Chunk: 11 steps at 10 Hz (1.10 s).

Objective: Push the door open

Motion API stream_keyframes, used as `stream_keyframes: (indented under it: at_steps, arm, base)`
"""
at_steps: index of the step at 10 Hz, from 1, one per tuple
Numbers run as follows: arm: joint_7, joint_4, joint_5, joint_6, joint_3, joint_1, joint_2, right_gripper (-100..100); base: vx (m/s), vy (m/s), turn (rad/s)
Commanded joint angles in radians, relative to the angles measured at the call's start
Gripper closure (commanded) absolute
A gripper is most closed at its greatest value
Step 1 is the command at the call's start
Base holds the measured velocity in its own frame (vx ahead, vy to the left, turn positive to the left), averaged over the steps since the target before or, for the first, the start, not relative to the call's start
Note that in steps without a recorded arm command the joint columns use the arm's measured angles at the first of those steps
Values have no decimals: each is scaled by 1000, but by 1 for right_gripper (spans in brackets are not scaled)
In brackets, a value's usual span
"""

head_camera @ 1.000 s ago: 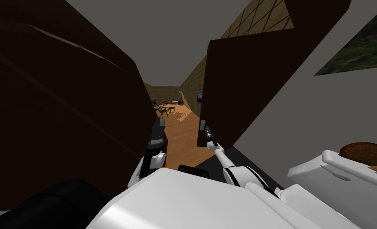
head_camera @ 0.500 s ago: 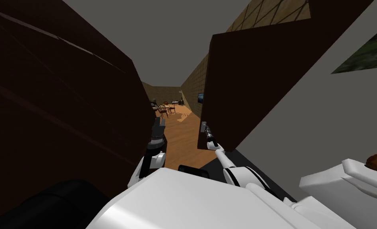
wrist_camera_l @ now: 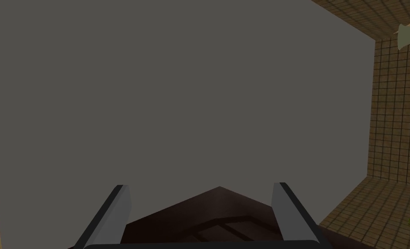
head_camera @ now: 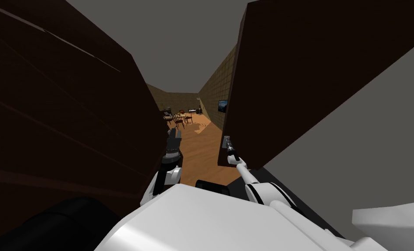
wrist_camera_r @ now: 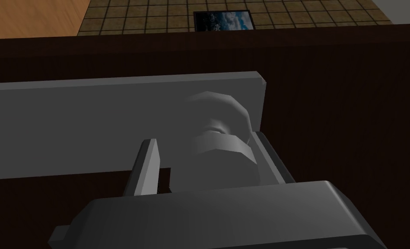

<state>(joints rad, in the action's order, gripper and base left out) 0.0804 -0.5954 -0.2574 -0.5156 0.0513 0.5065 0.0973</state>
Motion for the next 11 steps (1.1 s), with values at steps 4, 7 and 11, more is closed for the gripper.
stream_keyframes:
  at_steps: [4, 7, 11]
  arm:
    - [0, 2, 0, 1, 0, -2, 0, 100]
    - [5, 7, -5, 2, -16, -5, 8, 100]
    - [14, 13, -15, 1, -44, -6, 22, 100]
  base:
    - [-25, -4, 1]
    - [72, 34, -24]
    - [181, 76, -37]
